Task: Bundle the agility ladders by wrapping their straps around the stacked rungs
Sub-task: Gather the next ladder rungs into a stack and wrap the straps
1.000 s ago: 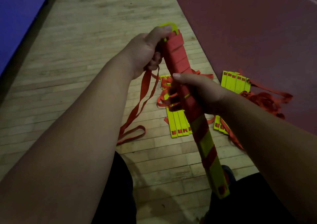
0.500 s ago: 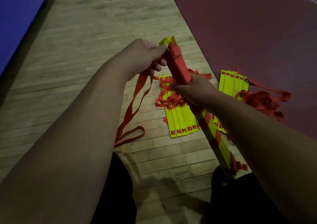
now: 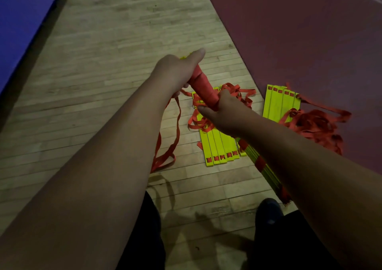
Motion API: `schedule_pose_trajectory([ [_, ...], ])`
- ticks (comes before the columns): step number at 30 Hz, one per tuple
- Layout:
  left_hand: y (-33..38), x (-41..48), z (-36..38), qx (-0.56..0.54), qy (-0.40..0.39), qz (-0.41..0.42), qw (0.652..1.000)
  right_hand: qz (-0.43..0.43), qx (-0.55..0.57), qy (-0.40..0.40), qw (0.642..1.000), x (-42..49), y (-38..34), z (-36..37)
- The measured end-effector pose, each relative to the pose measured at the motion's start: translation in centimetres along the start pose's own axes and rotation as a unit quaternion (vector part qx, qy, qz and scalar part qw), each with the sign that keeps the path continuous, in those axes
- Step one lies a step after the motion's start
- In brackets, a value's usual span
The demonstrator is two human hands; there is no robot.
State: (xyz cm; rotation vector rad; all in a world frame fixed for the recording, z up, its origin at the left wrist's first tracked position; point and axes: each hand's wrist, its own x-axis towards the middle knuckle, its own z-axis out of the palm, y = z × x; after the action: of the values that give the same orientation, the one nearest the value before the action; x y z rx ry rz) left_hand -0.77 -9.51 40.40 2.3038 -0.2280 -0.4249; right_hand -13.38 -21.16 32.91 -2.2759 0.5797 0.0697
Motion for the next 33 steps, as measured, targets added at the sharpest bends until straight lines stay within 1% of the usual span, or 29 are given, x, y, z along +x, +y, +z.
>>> schedule_pose_trajectory([
  [3, 0.4, -0.1, -0.2, -0.004, 0.027, 0.034, 0.999, -0.011, 0.004, -0.020, 1.000, -0.2, -0.6, -0.4],
  [4, 0.5, -0.2, -0.4, -0.012, 0.024, 0.050, 0.998, -0.011, 0.025, -0.033, 0.999, -0.3, -0.8, -0.9],
  [6, 0.9, -0.5, -0.8, -0.035, 0.010, 0.090, 0.995, -0.016, 0.108, -0.067, 0.992, -0.6, -1.0, -2.2],
  [8, 1.3, -1.0, -1.4, -0.070, -0.019, 0.131, 0.989, -0.016, 0.211, -0.127, 0.969, -1.0, -0.8, -3.4],
  [10, 1.7, -1.6, -2.0, -0.109, -0.063, 0.173, 0.977, -0.020, 0.281, -0.186, 0.941, -1.2, -0.5, -3.9],
  [12, 1.9, -2.2, -2.4, -0.134, -0.095, 0.208, 0.964, -0.027, 0.352, -0.260, 0.899, -1.4, -0.4, -3.9],
  [14, 1.7, -2.3, -2.5, -0.148, -0.115, 0.219, 0.958, -0.017, 0.401, -0.319, 0.858, -1.7, -0.6, -3.9],
  [15, 1.5, -2.1, -2.6, -0.148, -0.117, 0.219, 0.957, -0.011, 0.406, -0.325, 0.854, -1.8, -0.8, -3.8],
  [17, 0.9, -1.4, -2.8, -0.117, -0.101, 0.226, 0.962, -0.009, 0.394, -0.305, 0.867, -1.8, -0.9, -3.7],
  [20, 0.2, -0.3, -3.5, -0.017, -0.063, 0.241, 0.968, -0.010, 0.370, -0.260, 0.892, -1.6, -0.9, -3.5],
  [22, -0.1, -0.2, -3.7, 0.036, -0.048, 0.236, 0.970, -0.001, 0.327, -0.205, 0.922, -1.4, -0.6, -3.4],
  [24, -0.3, -0.1, -3.5, 0.061, -0.038, 0.215, 0.974, 0.010, 0.296, -0.146, 0.944, -1.2, -0.4, -3.0],
  [26, -0.5, 0.0, -3.1, 0.052, -0.041, 0.184, 0.981, 0.019, 0.273, -0.093, 0.957, -0.9, -0.3, -2.4],
  [28, -0.5, 0.2, -2.8, 0.018, -0.048, 0.146, 0.988, 0.013, 0.232, -0.046, 0.971, -0.8, -0.4, -1.9],
  [31, -0.4, 0.4, -2.1, -0.019, -0.051, 0.103, 0.993, -0.008, 0.122, 0.030, 0.992, -0.5, -0.3, -1.1],
  [33, -0.3, 0.5, -1.5, -0.040, -0.044, 0.076, 0.995, -0.010, 0.053, 0.072, 0.996, -0.3, -0.1, -0.5],
])
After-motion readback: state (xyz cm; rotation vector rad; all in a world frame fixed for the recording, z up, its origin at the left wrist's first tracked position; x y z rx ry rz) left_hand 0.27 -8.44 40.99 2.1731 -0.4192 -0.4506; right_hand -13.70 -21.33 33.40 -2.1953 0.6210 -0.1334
